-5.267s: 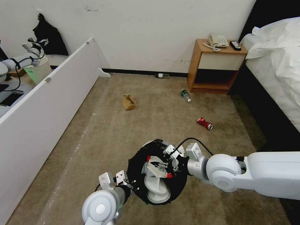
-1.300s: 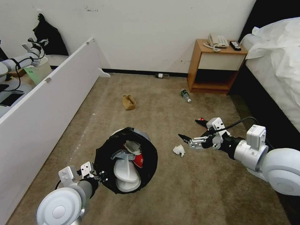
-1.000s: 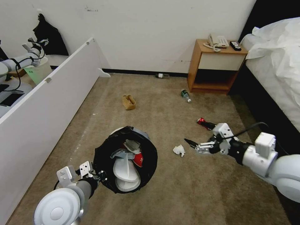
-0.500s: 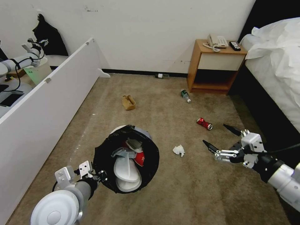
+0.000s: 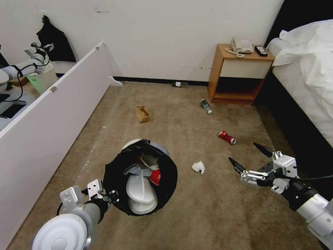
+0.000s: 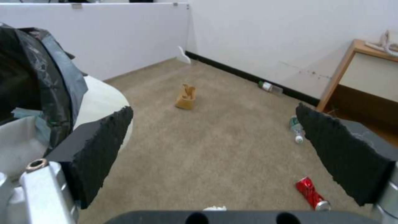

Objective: Pick up the trash bin and place the garbage on the floor into it.

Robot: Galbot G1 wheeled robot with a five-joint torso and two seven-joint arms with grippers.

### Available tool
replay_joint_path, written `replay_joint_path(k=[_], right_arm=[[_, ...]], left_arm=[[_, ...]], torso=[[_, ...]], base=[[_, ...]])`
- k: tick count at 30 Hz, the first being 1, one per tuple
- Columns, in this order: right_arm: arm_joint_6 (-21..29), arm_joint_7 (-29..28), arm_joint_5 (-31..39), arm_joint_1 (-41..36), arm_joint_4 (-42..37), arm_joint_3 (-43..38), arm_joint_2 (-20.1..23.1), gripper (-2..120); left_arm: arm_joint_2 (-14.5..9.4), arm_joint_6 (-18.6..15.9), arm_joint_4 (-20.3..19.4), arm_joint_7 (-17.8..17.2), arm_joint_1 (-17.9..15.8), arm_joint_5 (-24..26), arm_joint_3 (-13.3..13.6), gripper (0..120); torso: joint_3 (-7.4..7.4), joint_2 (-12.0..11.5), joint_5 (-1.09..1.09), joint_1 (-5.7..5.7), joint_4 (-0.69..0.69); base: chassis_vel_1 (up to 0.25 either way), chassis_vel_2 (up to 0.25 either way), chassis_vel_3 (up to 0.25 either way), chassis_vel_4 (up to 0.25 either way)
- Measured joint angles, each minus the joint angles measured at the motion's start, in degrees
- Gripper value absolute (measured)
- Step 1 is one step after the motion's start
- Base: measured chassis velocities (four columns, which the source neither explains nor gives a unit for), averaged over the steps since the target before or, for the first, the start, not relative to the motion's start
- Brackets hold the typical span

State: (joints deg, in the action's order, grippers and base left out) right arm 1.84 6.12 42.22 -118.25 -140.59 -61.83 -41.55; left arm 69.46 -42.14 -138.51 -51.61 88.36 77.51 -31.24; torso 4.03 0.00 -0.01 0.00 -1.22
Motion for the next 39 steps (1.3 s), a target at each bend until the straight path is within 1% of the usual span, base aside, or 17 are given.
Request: replay_joint_path(k=[8,17,34,36,39], right_arm=[[0.01,0.42,-0.2,-0.35,-0.19,-0.79,-0.42,100],[-0.3,2.21,-0.97,-0.84,-0.09,-0.73,-0.88,100],[0.98,3.95,-0.79,-2.03,-0.35,-2.32,-0.69,100],[0.98,4.27,-0.68,-2.3,-0.45,-2.57,-0.74,96],[0.98,4.49,-0.54,-2.24,-0.49,-2.6,-0.87,95]], left_arm=[[-0.24,0.0,0.71,0.28,-0.37,-0.52,0.39,0],[-0.06,0.0,1.38,0.96,-0.48,-1.49,0.76,0],[-0.04,0.0,1.96,1.42,-0.77,-1.99,1.03,0],[-0.05,0.0,2.02,1.49,-0.82,-2.03,1.04,0],[-0.05,0.0,2.09,1.55,-0.87,-2.11,1.04,0]], torso=[[0.0,0.0,0.0,0.0,0.0],[0.0,0.0,0.0,0.0,0.0],[0.0,0.0,0.0,0.0,0.0],[0.0,0.0,0.01,0.0,0.0],[0.0,0.0,0.0,0.0,0.0]], base=[[0.0,0.0,0.0,0.0],[0.0,0.0,0.0,0.0],[0.0,0.0,0.0,0.0],[0.0,0.0,0.0,0.0],[0.0,0.0,0.0,0.0]])
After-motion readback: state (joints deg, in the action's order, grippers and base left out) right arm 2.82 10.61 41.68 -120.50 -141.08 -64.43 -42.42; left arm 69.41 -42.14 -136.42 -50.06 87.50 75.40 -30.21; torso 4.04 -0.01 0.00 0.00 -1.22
